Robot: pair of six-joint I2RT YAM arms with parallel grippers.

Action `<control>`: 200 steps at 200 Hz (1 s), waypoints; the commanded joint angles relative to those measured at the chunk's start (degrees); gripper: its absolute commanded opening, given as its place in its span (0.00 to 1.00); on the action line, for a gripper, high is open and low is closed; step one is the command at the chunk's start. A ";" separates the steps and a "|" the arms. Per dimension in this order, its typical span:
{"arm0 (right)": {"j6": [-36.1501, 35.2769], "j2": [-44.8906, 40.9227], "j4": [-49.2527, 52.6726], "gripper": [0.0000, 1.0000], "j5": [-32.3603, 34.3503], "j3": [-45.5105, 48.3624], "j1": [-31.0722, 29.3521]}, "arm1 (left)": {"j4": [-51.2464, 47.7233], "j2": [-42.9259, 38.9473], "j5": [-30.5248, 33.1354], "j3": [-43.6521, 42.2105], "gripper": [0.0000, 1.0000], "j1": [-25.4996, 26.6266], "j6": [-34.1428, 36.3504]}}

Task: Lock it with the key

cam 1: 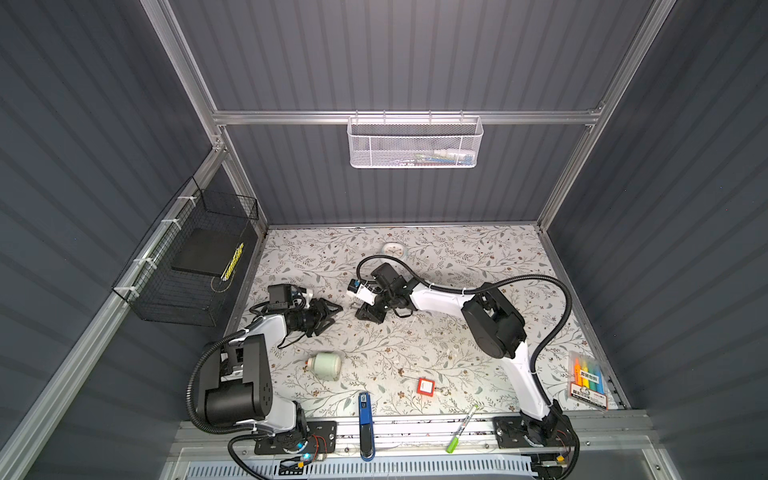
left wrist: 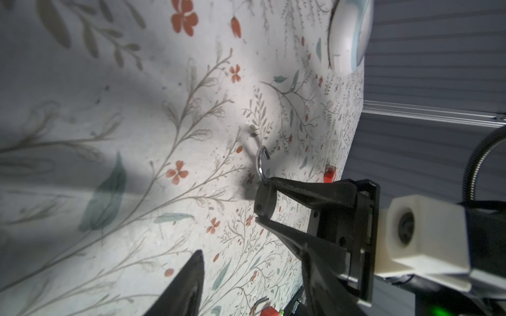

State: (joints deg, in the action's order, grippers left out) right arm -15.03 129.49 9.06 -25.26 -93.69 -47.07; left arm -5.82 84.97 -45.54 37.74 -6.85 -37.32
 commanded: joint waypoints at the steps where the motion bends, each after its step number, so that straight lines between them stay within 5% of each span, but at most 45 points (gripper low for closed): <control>1: 3.59 -3.12 -5.48 0.29 -4.79 1.39 0.05 | 3.73 0.62 -3.88 0.24 0.56 0.07 -3.08; 121: 2.91 -5.99 -6.16 0.29 -7.48 3.87 0.18 | 11.14 6.22 -4.09 3.66 0.38 9.30 -8.47; 200: 3.24 -6.62 -7.05 0.28 -8.86 4.60 0.21 | 13.56 7.18 -4.12 3.40 0.08 9.75 -9.94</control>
State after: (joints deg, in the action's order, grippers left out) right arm -11.55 124.97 2.72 -31.92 -89.52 -46.50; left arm 6.81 91.64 -49.23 40.07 2.66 -46.94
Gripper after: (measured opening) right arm 0.340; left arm 0.153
